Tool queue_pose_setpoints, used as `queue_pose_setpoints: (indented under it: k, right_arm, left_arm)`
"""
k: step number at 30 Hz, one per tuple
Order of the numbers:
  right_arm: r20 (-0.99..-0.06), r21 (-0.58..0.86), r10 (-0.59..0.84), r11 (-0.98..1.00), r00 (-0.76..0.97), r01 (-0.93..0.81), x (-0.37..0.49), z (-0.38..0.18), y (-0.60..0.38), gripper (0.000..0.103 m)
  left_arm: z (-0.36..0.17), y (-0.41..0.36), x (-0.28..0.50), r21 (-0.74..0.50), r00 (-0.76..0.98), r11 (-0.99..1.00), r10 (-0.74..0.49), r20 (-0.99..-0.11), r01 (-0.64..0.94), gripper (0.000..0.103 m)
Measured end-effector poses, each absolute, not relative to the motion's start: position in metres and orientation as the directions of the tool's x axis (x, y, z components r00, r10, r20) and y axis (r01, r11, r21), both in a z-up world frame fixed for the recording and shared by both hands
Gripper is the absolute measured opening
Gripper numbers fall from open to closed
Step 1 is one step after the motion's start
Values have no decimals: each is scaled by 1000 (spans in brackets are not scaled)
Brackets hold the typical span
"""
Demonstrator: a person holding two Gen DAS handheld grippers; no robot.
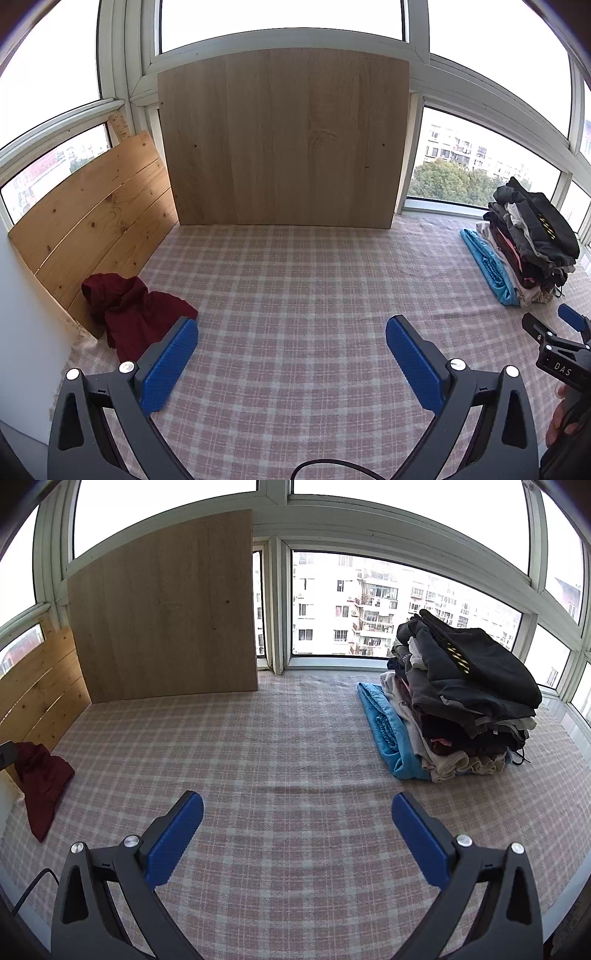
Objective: Fold clothes
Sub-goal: 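Move both grippers toward the crumpled dark red T-shirt by the wooden boards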
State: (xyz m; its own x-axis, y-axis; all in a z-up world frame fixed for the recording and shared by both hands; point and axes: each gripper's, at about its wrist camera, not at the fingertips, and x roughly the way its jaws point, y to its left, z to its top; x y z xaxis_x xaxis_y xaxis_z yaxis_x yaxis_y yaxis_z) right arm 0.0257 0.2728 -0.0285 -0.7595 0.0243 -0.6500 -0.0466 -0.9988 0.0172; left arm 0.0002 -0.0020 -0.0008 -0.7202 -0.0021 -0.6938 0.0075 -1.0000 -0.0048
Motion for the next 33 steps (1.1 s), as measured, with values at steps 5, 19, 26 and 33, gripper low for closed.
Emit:
queue_pose_setpoints:
  k: [5, 19, 26, 33]
  right_arm:
    - [-659, 2, 3, -1000, -752, -5, 24, -23, 246, 103]
    - [-667, 6, -85, -994, -740, 108, 10, -21, 223, 103]
    - [-670, -4, -97, -991, -736, 134, 8, -23, 208, 103]
    - [-677, -2, -122, -986, -726, 168, 3, -24, 197, 103]
  left_arm:
    - [-5, -12, 1, -21, -702, -999, -12, -712, 37, 102]
    - [-12, -34, 4, -45, -660, -993, -38, -750, 108, 102]
    - [-15, -43, 6, -33, -670, -992, -57, -740, 121, 102]
    - [-21, -50, 10, -26, -668, -990, -75, -740, 140, 102]
